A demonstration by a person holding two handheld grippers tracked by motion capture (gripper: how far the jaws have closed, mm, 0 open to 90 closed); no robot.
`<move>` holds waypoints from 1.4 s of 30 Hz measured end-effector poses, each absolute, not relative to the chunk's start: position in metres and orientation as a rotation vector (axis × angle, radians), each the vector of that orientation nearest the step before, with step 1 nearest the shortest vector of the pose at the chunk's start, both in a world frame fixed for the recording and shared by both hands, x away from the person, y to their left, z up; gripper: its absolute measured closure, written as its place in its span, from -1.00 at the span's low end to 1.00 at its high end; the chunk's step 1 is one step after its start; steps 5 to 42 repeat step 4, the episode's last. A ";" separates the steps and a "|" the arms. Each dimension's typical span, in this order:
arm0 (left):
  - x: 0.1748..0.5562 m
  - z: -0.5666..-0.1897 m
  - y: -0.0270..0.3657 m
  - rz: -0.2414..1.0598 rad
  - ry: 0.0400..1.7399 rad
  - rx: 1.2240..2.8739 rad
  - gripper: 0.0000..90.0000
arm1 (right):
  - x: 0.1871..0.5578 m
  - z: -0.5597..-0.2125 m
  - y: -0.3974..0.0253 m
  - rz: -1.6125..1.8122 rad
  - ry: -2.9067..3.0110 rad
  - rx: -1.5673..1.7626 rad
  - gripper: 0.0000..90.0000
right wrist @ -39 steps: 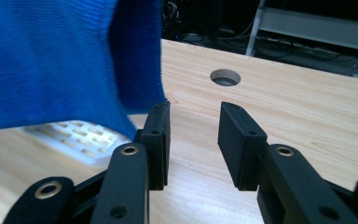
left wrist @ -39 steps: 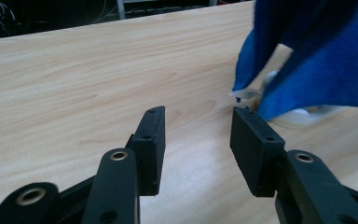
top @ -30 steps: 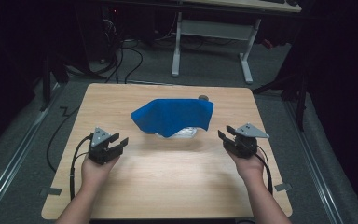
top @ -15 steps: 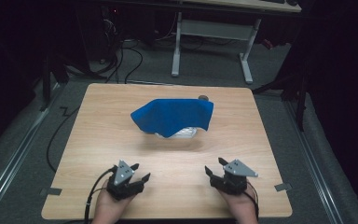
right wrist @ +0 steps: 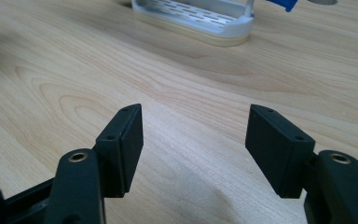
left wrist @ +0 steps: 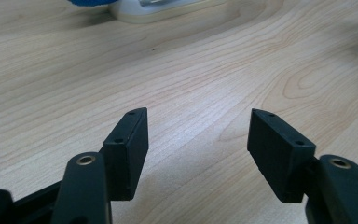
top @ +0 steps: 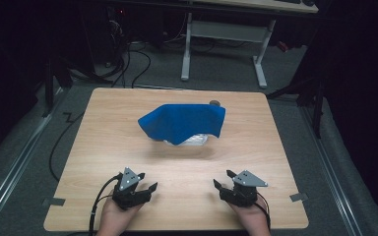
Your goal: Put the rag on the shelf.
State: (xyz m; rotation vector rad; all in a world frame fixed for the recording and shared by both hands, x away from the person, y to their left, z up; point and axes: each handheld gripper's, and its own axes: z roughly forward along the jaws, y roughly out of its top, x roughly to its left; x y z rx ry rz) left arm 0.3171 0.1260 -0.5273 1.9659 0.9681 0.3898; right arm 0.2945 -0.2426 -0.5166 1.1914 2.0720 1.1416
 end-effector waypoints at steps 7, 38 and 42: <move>0.319 -0.527 0.126 0.394 0.974 1.958 -0.16 | 0.295 -0.516 -0.241 1.138 2.067 1.183 -0.18; 0.319 -0.527 0.126 0.394 0.974 1.958 -0.16 | 0.295 -0.516 -0.241 1.138 2.067 1.183 -0.18; 0.319 -0.527 0.126 0.394 0.974 1.958 -0.16 | 0.295 -0.516 -0.241 1.138 2.067 1.183 -0.18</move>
